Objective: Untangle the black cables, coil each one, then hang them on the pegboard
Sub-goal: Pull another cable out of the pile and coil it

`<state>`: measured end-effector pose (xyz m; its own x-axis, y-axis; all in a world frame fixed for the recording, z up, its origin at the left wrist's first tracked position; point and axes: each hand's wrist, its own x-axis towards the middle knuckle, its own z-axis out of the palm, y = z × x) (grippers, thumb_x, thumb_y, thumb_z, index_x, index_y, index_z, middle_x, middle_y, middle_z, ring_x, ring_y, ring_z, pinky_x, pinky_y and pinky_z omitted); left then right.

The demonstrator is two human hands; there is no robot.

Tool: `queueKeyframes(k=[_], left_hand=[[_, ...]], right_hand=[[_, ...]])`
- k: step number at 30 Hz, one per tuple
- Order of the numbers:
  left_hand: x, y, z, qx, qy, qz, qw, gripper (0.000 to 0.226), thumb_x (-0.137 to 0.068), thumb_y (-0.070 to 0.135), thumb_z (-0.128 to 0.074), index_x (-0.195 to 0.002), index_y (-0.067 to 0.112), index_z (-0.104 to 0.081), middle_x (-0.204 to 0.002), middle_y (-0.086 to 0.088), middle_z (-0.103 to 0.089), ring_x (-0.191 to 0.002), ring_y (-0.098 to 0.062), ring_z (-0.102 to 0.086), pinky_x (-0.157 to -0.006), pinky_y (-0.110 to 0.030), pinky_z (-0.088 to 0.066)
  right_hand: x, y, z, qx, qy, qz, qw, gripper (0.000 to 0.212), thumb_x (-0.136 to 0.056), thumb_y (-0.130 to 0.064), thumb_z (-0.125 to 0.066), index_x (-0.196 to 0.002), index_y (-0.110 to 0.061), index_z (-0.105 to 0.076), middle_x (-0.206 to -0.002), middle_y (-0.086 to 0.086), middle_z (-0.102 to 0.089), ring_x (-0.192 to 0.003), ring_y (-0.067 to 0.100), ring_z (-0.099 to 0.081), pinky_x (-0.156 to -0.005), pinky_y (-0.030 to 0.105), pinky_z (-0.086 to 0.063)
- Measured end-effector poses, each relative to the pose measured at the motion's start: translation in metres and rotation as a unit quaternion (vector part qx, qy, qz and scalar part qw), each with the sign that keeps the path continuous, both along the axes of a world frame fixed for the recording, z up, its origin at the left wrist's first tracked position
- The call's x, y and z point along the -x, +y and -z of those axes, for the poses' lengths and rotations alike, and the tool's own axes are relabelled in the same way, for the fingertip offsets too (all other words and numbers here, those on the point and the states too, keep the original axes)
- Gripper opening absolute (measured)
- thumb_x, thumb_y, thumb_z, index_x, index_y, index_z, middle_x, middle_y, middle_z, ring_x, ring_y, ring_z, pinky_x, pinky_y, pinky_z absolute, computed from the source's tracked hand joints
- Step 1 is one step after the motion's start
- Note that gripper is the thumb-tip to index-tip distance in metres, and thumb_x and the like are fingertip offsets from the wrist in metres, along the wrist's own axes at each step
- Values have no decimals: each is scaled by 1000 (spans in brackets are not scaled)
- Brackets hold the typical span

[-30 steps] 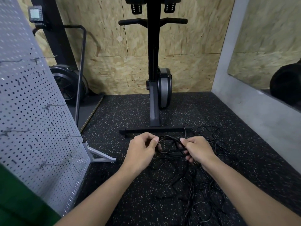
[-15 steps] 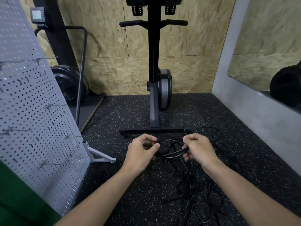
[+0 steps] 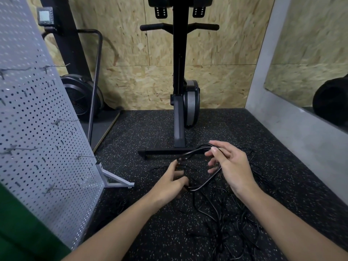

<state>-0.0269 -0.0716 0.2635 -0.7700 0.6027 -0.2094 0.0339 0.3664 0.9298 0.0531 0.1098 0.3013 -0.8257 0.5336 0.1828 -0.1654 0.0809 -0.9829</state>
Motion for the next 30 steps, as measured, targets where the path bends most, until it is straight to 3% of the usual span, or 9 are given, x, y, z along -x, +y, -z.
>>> queueKeyframes(k=[3, 6, 9, 13, 17, 21, 24, 26, 30], left_hand=[[-2, 1, -2, 55, 11, 53, 997, 35, -105, 34, -44, -129, 46, -66, -135, 24, -64, -122, 2, -56, -112, -38, -48], [-13, -3, -10, 107, 23, 125, 986, 44, -106, 49, -41, -94, 36, -82, -104, 42, -68, -108, 22, -54, -105, -11, -35], [-12, -5, 0, 84, 66, 189, 976, 50, -94, 75, -52, -106, 35, -79, -116, 22, -73, -114, 4, -63, -106, -30, -45], [-9, -1, 7, 51, 191, 192, 961, 26, -103, 47, -60, -104, 27, -77, -97, 10, -77, -90, -14, -69, -87, -42, -54], [-12, 7, -1, -50, 162, 105, 980, 17, -109, 28, -54, -108, 22, -70, -94, 1, -79, -90, -16, -76, -79, -42, -64], [-4, 9, -5, -137, 47, 6, 989, 14, -112, 18, -45, -116, 17, -59, -89, -17, -78, -89, -30, -77, -75, -46, -65], [2, 8, -9, -189, -23, -43, 981, 15, -113, 15, -41, -121, 13, -54, -91, -15, -79, -89, -31, -78, -78, -44, -65], [9, 5, -12, -224, -63, -75, 970, 17, -114, 15, -40, -123, 11, -53, -96, -19, -79, -91, -34, -78, -81, -43, -64], [20, 3, -16, -277, -115, -114, 947, 20, -113, 19, -42, -126, 11, -56, -101, -23, -78, -88, -32, -78, -78, -37, -65]], right_hand=[[1, 0, -2, 26, 11, 5, 1000, 23, -105, -7, -58, -120, -18, -72, -97, 8, -78, -70, 15, -67, -59, 32, -61], [3, 7, 2, 47, -14, 52, 997, 21, -104, -8, -60, -119, -16, -73, -95, 6, -79, -73, 14, -70, -61, 31, -61], [3, 20, 9, 29, -63, 106, 992, 21, -103, -11, -62, -121, -14, -74, -92, -3, -81, -86, 14, -72, -68, 28, -59], [5, 33, 16, 63, -135, 60, 987, 32, -102, -32, -66, -130, -17, -69, -107, -5, -80, -104, 15, -71, -90, 38, -59], [6, 40, 24, 132, -202, -80, 967, 104, -82, -81, -59, -164, -34, -17, -137, 8, -68, -123, 23, -66, -108, 54, -49], [-2, 31, 28, 68, -265, -122, 954, 121, -73, -92, -53, -163, -41, 10, -155, 17, -50, -135, 27, -55, -115, 54, -41], [-9, 25, 32, -130, -328, -253, 901, 106, -75, -90, -62, -161, -39, -27, -156, -6, -49, -138, 14, -51, -120, 44, -36], [-10, 21, 37, -241, -342, -307, 855, 63, -86, -68, -71, -140, -37, -58, -139, -15, -64, -127, 3, -59, -119, 36, -41], [-4, 20, 50, -318, -289, -222, 875, 13, -99, -43, -67, -107, -33, -73, -107, -15, -76, -103, 0, -67, -104, 36, -50]])
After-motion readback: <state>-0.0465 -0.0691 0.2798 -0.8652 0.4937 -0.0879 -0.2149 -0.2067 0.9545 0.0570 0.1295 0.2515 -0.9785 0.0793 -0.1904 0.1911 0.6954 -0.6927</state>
